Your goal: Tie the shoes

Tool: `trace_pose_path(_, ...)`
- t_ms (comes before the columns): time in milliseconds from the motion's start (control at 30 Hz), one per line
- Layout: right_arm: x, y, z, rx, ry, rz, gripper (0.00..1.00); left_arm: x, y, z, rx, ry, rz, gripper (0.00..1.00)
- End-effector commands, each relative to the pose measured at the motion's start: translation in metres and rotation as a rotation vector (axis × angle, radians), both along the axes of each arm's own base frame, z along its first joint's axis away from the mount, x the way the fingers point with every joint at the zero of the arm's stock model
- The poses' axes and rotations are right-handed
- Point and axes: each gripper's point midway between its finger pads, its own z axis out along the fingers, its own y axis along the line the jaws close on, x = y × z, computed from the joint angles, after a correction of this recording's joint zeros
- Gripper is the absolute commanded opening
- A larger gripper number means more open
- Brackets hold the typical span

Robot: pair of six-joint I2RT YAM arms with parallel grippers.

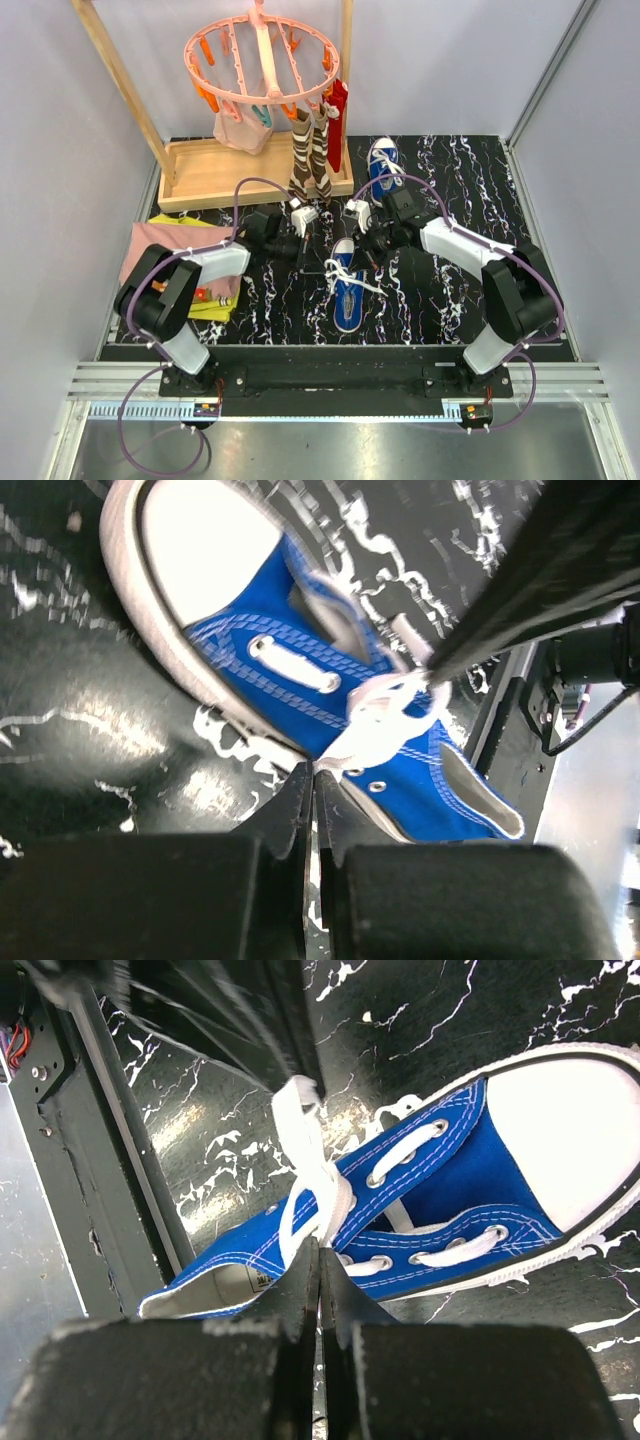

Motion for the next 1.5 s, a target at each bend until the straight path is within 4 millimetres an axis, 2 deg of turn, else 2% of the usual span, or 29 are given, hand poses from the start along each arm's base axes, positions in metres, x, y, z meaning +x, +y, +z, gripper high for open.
trace_pose_path(0, -0.001, 0.006, 0.018, 0.043, -0.047, 0.012, 0.00, 0.014, 0.001, -0.006, 0.038, 0.046, 0.067, 0.03)
trace_pose_path(100, -0.002, 0.005, 0.019, 0.045, -0.049, 0.014, 0.00, 0.017, 0.006, -0.018, 0.083, 0.090, 0.103, 0.03)
trace_pose_path(233, -0.003, 0.006, 0.016, 0.043, -0.039, 0.019, 0.00, 0.015, 0.003, -0.011, 0.054, 0.060, 0.072, 0.08)
trace_pose_path(367, -0.003, 0.007, 0.016, 0.047, -0.029, 0.019, 0.00, 0.004, -0.001, 0.013, -0.028, -0.031, -0.015, 0.25)
trace_pose_path(400, -0.003, 0.007, 0.016, 0.048, -0.031, 0.019, 0.00, 0.001, 0.000, 0.024, -0.044, -0.075, -0.028, 0.34)
trace_pose_path(500, -0.003, 0.006, 0.015, 0.047, -0.029, 0.020, 0.00, -0.010, 0.005, 0.041, -0.064, -0.202, -0.105, 0.42)
trace_pose_path(567, -0.003, 0.007, 0.014, 0.046, -0.029, 0.020, 0.00, -0.014, 0.009, 0.048, -0.054, -0.272, -0.133, 0.43)
trace_pose_path(700, -0.002, 0.007, 0.013, 0.046, -0.023, 0.019, 0.00, -0.023, 0.018, 0.072, -0.039, -0.577, -0.265, 0.44)
trace_pose_path(767, -0.001, 0.008, 0.013, 0.046, -0.019, 0.018, 0.00, -0.026, 0.020, 0.072, 0.014, -0.655, -0.315, 0.44)
trace_pose_path(800, -0.001, 0.009, 0.013, 0.046, -0.015, 0.017, 0.00, -0.027, 0.017, 0.071, 0.035, -0.749, -0.386, 0.44)
trace_pose_path(933, 0.002, 0.010, 0.014, 0.049, -0.012, 0.013, 0.00, -0.027, 0.010, 0.068, 0.072, -0.844, -0.467, 0.44)
trace_pose_path(1100, 0.002, 0.010, 0.012, 0.049, 0.000, 0.011, 0.00, -0.034, -0.015, 0.061, 0.108, -1.009, -0.606, 0.43)
trace_pose_path(1467, 0.006, 0.010, 0.016, 0.073, 0.021, 0.000, 0.00, -0.018, -0.044, 0.043, 0.154, -1.092, -0.691, 0.41)
